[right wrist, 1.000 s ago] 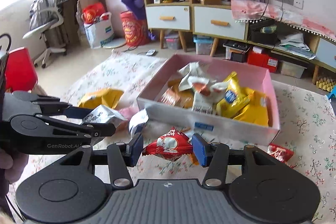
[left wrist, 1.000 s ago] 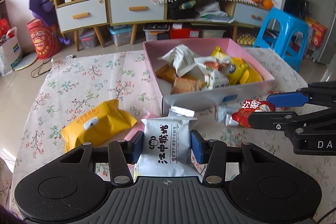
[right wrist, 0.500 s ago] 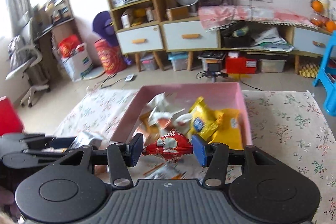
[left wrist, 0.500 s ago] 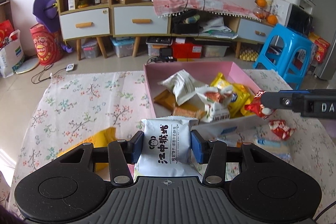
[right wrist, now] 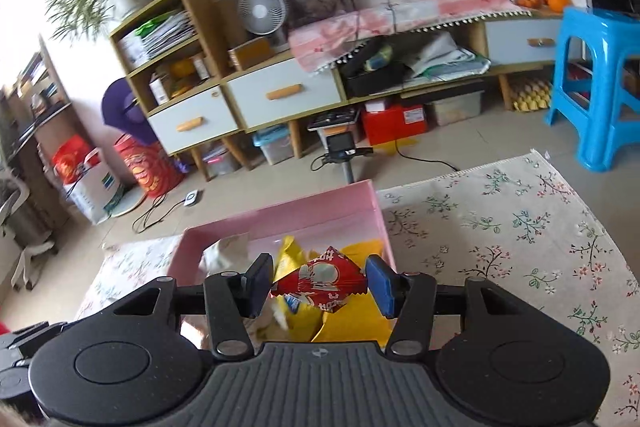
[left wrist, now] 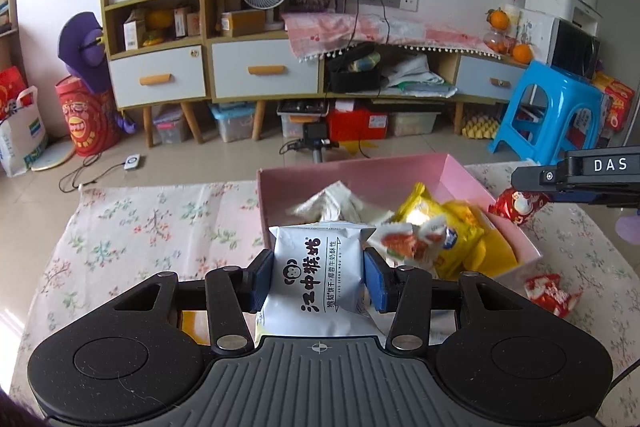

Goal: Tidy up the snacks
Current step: 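Lift both held packets and carry them over the pink box, then open both tools to drop the white and red packets into the box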

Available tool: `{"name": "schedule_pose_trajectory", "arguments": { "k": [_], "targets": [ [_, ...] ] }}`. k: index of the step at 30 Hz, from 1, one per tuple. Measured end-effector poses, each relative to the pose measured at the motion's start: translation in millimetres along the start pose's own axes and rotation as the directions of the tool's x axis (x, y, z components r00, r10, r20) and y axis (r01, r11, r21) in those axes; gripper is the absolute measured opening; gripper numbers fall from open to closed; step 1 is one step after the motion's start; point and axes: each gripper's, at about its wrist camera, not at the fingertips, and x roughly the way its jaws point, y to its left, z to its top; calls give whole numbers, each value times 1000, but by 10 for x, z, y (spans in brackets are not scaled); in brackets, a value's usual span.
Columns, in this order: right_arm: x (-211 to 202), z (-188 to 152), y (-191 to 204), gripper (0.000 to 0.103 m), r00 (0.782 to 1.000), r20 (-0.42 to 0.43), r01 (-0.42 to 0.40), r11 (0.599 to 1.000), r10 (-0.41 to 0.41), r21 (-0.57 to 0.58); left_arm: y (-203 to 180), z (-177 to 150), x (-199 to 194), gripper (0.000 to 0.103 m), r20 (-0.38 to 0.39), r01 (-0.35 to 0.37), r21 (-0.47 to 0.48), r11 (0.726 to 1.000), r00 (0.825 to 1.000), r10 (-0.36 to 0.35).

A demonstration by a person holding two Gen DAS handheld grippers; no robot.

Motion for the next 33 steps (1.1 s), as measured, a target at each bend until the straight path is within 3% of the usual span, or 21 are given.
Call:
{"name": "schedule_pose_trajectory", "arguments": {
  "k": [6, 16, 29, 31, 33],
  "targets": [
    [117, 56, 0, 40, 1000, 19, -8, 1000, 8, 25, -53, 71, 178, 45, 4, -34, -3, 999, 999, 34],
    [388, 178, 78, 41, 997, 71, 19, 998, -15, -59, -66, 94, 537, 45, -19, -67, -41, 997, 998, 67],
    [571, 108, 46, 40, 998, 53, 22, 995, -17, -93, -127, 69, 774, 45, -33, -84, -40, 996, 996, 83],
    [564, 113, 33, 44, 998, 53, 20, 997, -15, -81, -155, 64, 773, 47, -24, -83, -31, 996, 996, 82],
    [555, 118, 28, 59, 998, 53, 18, 997, -15, -72, -175, 65, 768, 51, -24, -75, -22, 997, 997, 75]
  ]
}}
